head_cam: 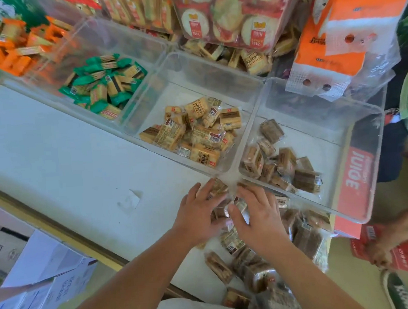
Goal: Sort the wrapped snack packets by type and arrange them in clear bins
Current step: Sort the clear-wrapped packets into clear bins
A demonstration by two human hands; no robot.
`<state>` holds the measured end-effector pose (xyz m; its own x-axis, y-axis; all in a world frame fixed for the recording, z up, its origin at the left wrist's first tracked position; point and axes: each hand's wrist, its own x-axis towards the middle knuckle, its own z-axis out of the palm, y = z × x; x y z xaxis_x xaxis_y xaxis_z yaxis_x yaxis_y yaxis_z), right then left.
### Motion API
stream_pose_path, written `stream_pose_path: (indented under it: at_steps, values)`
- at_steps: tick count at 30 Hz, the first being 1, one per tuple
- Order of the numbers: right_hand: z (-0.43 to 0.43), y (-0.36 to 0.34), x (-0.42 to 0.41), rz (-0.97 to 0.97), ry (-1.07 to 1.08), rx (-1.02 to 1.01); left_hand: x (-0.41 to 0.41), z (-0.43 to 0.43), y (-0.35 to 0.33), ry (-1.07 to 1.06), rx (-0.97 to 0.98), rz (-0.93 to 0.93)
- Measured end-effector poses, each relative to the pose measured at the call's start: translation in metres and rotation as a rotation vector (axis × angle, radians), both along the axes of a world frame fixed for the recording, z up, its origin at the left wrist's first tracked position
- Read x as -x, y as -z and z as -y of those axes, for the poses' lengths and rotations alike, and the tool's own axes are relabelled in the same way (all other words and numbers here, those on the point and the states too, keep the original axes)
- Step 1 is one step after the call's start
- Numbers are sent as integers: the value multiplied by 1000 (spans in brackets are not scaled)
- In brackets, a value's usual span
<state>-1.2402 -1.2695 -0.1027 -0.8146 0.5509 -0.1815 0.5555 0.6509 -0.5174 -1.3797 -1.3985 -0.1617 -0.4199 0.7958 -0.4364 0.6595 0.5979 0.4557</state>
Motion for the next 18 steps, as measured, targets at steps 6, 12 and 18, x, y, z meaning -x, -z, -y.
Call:
stream_pose_path:
  at_steps: [6,12,18]
  values:
    - [8,-1,-18,-171,-20,267,17,31,3,-210,-4,-98]
    - [-5,-21,-81,-357,399,4,-9,23,-7,-230,-344,-179]
    - [-22,-1,-120,31,754,234,-64,1,-19,-112,-346,27]
